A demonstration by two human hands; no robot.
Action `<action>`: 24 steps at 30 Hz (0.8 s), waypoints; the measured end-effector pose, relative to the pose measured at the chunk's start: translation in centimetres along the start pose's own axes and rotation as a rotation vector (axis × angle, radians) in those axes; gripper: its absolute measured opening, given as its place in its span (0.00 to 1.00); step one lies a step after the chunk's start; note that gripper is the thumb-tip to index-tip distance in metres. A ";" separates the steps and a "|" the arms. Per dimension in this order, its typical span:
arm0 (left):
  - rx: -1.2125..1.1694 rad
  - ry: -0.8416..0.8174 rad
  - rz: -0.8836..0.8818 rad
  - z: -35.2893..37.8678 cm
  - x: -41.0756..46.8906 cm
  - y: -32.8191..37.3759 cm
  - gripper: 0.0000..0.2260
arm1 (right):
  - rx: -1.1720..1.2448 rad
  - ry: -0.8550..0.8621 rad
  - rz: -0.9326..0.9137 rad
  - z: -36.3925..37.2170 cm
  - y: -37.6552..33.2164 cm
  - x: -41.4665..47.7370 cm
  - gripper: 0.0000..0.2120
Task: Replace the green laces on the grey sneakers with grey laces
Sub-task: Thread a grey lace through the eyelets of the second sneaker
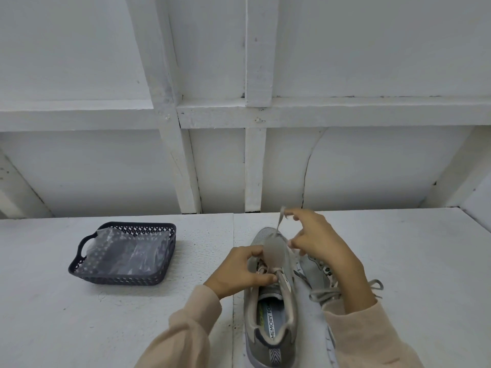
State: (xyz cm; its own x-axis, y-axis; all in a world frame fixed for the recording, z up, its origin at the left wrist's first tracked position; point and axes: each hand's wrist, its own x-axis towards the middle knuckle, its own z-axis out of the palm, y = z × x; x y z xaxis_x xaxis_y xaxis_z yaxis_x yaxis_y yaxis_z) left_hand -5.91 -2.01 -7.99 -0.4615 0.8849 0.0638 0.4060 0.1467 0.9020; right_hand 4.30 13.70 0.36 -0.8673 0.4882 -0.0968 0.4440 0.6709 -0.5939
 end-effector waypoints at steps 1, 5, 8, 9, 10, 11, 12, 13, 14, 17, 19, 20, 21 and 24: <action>0.033 0.012 0.015 0.1 0.1 0.0 0.12 | 0.023 0.028 -0.003 0.4 0.3 -0.4 0.22; 0.084 0.095 0.047 0.6 0.2 0.3 0.08 | 0.101 0.042 -0.054 2.1 0.7 -2.2 0.11; 0.035 0.118 0.029 0.8 0.1 0.0 0.10 | 0.099 0.054 -0.110 3.7 0.8 -3.5 0.11; 0.015 0.126 0.015 0.8 0.1 -0.1 0.11 | 0.087 0.065 -0.122 4.1 1.1 -3.7 0.11; -0.008 0.138 -0.001 0.8 0.0 -0.3 0.12 | 0.052 0.069 -0.135 4.6 1.4 -3.9 0.12; -0.030 0.150 -0.014 0.8 0.0 -0.4 0.12 | 0.008 0.072 -0.146 5.1 1.6 -4.2 0.12; -0.047 0.158 -0.022 0.8 0.0 -0.6 0.12 | -0.025 0.087 -0.150 5.7 1.8 -4.5 0.12; -0.061 0.160 -0.025 0.8 -0.1 -0.7 0.12 | -0.047 0.130 -0.151 6.3 1.9 -4.7 0.12; -0.078 0.165 -0.025 1.0 -0.1 -0.7 0.12 | -0.064 0.195 -0.154 6.8 2.0 -5.0 0.12; -0.140 0.200 -0.042 1.3 -0.2 -1.1 0.13 | -0.141 0.391 -0.195 8.2 2.1 -5.4 0.13; -0.172 0.218 -0.048 1.5 -0.4 -1.4 0.13 | -0.196 0.475 -0.231 8.7 2.2 -5.3 0.15; -0.190 0.224 -0.050 1.6 -0.5 -1.5 0.13 | -0.209 0.502 -0.244 8.8 2.3 -5.3 0.16; -0.206 0.228 -0.056 1.6 -0.5 -1.6 0.13 | -0.218 0.523 -0.253 9.0 2.2 -5.2 0.17; -0.257 0.234 -0.063 1.7 -0.6 -1.6 0.12 | -0.227 0.566 -0.274 9.4 2.3 -5.1 0.16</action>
State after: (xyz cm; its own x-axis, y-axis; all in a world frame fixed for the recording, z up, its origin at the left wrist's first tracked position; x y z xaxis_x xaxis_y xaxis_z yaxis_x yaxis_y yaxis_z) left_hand -4.97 -2.02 -10.21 -0.6594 0.7481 0.0742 0.1731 0.0550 0.9834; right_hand 7.60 7.50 -7.97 -0.7307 0.4598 0.5046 0.3146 0.8828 -0.3490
